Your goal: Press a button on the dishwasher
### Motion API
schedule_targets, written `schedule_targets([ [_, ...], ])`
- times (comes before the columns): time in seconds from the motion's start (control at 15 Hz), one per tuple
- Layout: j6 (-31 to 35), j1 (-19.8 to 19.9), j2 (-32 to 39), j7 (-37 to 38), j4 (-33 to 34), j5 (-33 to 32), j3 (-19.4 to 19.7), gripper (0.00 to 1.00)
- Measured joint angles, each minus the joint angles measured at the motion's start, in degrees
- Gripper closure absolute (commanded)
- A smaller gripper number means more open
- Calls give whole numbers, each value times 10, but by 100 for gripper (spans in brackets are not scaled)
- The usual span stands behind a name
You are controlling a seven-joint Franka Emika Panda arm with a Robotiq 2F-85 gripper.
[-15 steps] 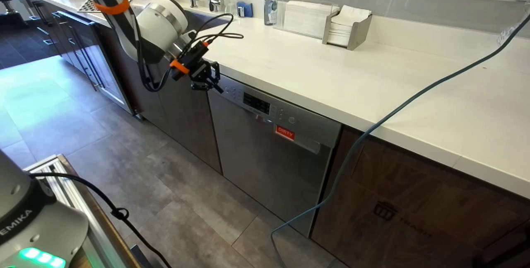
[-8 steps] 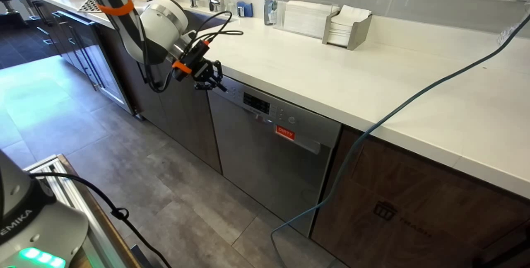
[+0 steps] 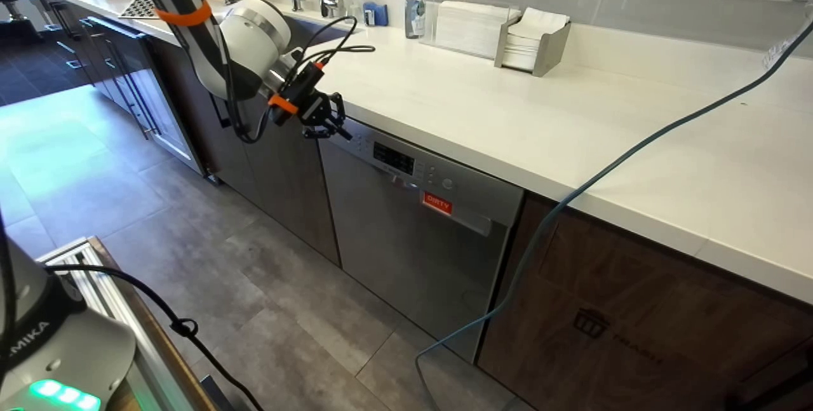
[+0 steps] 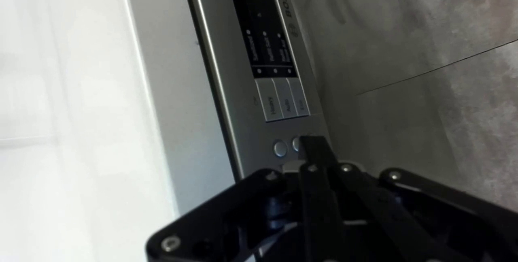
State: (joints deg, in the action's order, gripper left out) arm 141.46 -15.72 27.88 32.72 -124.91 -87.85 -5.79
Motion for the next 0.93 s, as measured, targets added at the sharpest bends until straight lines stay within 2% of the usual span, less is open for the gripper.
schedule_targets([
  [0.93,-5,8,15,19,14,-22,-9,100],
])
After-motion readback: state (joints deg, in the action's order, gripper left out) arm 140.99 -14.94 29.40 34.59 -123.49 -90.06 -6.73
